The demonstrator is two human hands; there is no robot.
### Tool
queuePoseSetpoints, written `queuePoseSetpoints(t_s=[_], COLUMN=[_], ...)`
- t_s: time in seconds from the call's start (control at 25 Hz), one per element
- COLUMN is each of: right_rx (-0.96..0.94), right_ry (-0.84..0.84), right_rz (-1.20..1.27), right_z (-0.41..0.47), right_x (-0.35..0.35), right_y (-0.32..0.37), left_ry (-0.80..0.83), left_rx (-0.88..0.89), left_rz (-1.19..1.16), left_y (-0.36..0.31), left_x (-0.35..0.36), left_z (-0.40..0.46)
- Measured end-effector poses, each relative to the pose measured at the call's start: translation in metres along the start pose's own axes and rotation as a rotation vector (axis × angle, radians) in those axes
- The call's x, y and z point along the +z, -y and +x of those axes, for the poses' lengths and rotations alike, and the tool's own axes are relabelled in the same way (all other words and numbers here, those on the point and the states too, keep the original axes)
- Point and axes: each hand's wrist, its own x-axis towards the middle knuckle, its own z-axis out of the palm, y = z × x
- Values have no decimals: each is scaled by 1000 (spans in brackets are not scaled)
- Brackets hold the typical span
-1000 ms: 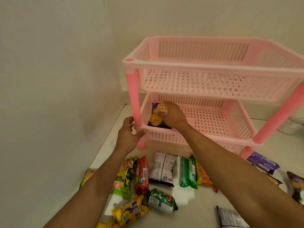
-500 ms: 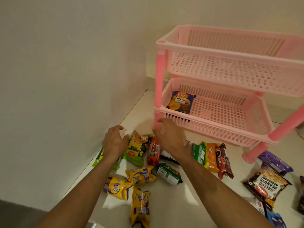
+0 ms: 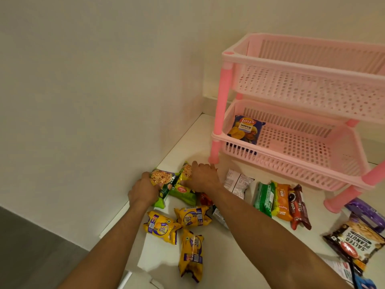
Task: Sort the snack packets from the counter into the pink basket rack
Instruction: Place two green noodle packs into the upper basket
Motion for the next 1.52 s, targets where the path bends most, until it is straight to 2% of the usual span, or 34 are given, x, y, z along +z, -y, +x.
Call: queuePoseSetpoints(t_s=[0.24,0.36,0.52,0.84,1.04,1.28,1.52], right_rx=[-27,-4,-54,-101,-82,-118,-125], right_ry=[51,76,8,-114,-233,-267,-454], right_rz=[3,48,122,387,566,736,839], right_z=[14,15,12,-20,-48,-96,-139], right_x=[-6,-9,-18,-50,-99,-189,-282], right_y=[-1,0,1,-27,-57,-97,-127], left_ry=[-42,-9,57,89,118,284,396], left_rx=[71,63,-6,104,315,554,739], left_rz=[-63,-142,-399,-682,-786,-877,-925], left_y=[-1,-2,-6,-26,-74,-146,-236], left_x=[3,3,-1,-23,-58,-109,-146], left_z=[11,16,17,10,-5,-32,-47])
